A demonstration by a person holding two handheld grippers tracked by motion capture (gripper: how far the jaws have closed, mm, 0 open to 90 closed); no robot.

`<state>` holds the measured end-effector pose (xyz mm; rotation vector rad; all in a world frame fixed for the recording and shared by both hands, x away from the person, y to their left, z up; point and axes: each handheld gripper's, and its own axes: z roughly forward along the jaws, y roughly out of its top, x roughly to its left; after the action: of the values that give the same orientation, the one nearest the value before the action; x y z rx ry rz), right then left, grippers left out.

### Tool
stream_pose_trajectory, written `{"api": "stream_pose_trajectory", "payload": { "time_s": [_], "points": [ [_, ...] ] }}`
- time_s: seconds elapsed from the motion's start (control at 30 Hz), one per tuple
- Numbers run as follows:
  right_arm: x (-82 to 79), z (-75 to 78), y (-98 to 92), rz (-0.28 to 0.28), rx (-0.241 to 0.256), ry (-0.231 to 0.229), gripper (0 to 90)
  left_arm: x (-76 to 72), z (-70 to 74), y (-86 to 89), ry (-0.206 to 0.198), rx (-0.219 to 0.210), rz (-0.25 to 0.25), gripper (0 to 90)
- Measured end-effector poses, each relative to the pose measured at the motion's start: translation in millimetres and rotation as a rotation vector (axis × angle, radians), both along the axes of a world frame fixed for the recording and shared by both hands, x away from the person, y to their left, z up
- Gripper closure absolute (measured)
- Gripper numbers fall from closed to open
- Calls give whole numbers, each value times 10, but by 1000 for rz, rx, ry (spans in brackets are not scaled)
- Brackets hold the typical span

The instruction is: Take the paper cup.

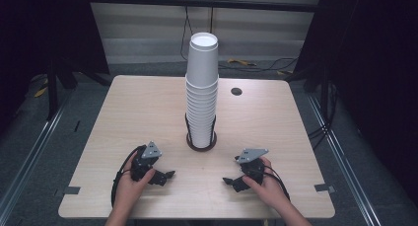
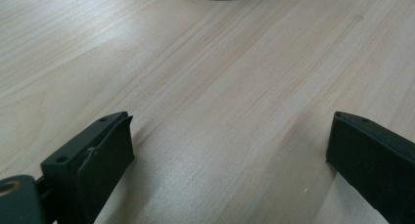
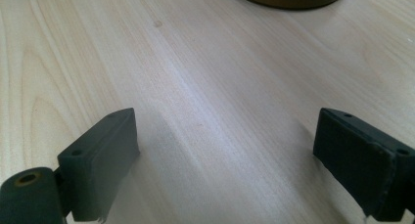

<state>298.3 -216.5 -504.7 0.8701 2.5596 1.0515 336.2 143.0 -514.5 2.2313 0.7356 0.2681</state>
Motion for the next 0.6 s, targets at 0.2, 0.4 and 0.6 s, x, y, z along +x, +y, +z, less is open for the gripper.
{"api": "stream_pose_trajectory", "payload": {
  "time_s": [0.2,0.4,0.6],
  "points": [
    [1,0,0,0,1,-1,88,-16,0,4,-2,1,10,30],
    [2,2,0,0,1,3,90,-48,45,38,23,27,3,51],
    [19,2,6,0,5,8,93,-69,182,60,30,-3,0,146]
  ]
}}
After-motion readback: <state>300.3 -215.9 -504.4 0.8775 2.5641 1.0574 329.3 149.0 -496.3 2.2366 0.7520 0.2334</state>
